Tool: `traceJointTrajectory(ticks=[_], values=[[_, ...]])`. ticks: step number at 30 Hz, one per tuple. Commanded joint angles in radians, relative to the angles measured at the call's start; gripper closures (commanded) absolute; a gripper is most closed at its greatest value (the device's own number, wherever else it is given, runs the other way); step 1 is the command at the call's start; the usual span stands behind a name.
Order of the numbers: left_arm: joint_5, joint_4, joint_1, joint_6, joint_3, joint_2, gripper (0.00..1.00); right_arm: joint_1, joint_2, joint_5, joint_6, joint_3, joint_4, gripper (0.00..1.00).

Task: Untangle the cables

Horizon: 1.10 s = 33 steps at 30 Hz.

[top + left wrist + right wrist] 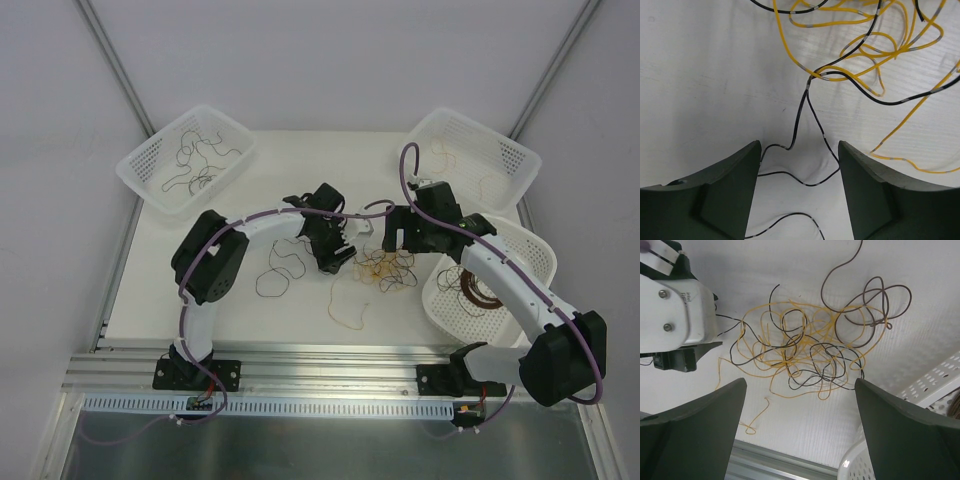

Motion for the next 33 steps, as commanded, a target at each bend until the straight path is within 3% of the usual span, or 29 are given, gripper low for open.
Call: traceJointTrajectory(ticks=[1,6,12,13,16,33], values=[[-0.008,0.002,-0.019,0.015,0.025,0.026,0.37,0.002,-0.030,0.004,0.019,-0.013,0.017,0.05],[-0.005,0.004,-0.038,0.006,0.002,0.033,0.46,0.001,-0.035,-0.040,0.051,-0.065,0.081,0.05],[0.005,0.005,-0.047,-0.021,-0.037,0.016,0.74,0.002,-0.012,-0.110,0.142,-0.140,0.206,0.06],[-0.001,0.008,-0.047,-0.023,-0.052,0.007,0.84,0.001,-0.004,-0.114,0.151,-0.145,0.227,0.07],[-0.002,0.010,-0.047,-0.038,-0.075,-0.027,0.99,0.001,0.028,-0.126,0.181,-0.159,0.271,0.07],[-0.025,0.056,-0.009,-0.271,-0.160,-0.282,1.00,0.050,0.327,-0.108,0.224,-0.139,0.398,0.14]])
